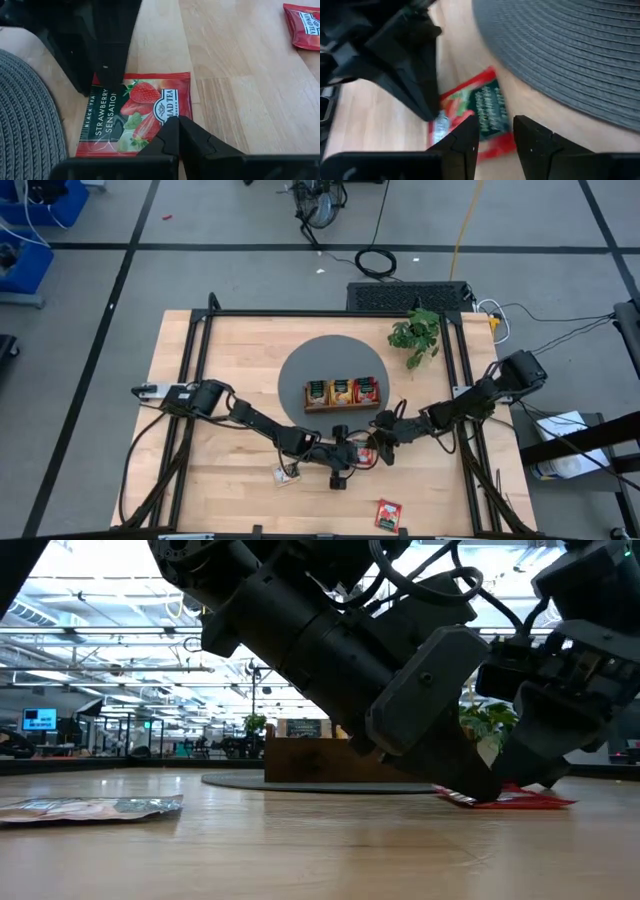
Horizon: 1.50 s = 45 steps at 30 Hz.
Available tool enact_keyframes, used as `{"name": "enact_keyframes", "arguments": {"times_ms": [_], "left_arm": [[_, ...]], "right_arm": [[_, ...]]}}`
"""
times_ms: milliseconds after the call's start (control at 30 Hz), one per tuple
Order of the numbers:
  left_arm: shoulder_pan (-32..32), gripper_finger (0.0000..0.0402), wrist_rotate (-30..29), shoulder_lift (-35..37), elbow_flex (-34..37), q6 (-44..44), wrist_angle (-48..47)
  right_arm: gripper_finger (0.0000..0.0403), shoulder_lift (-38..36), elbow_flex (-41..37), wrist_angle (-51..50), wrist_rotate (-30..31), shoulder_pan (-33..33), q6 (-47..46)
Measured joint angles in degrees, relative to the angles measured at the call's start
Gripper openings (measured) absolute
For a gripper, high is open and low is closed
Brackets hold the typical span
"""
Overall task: Pick & Place Tea
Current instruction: Put the top red tea bag into the right slot of the wooden organizer
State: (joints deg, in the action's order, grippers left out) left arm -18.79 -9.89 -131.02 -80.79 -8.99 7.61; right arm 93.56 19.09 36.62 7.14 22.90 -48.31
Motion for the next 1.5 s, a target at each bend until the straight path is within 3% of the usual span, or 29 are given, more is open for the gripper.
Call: {"name": "enact_keyframes", "arguments": {"times_ms": [200,400,733,933,1133,1500], "left_arm": [[0.0,0.0004,0.0,0.0,0.0,0.1,0.0],[0.0,0.0019,0.0,0.0,0.0,0.1,0.0],[0.0,0.0005,0.0,0.0,0.1,0.2,0.0],[-0.4,0.0039,-0.2,0.0,0.1,0.3,0.0],[-0.9,0.0067,-0.6,0.6,0.1,1.0,-0.7],[-2.1,0.0074,-0.2,3.7,0.2,1.4,-5.5]], "right_arm": [[0.0109,0.1,0.0,0.7,-4.4,0.0,0.4],[0.0105,0.1,0.0,0.3,-6.4,0.0,1.6],[0.0005,0.1,-0.1,0.1,-6.0,-0.4,5.3],[0.0001,-1.8,-0.1,-0.1,-5.2,-0.8,7.4],[0.0001,-8.3,-0.3,-2.5,-5.3,-0.8,10.7],[0.0,-13.6,5.9,-15.5,-4.2,-0.8,16.9]]}}
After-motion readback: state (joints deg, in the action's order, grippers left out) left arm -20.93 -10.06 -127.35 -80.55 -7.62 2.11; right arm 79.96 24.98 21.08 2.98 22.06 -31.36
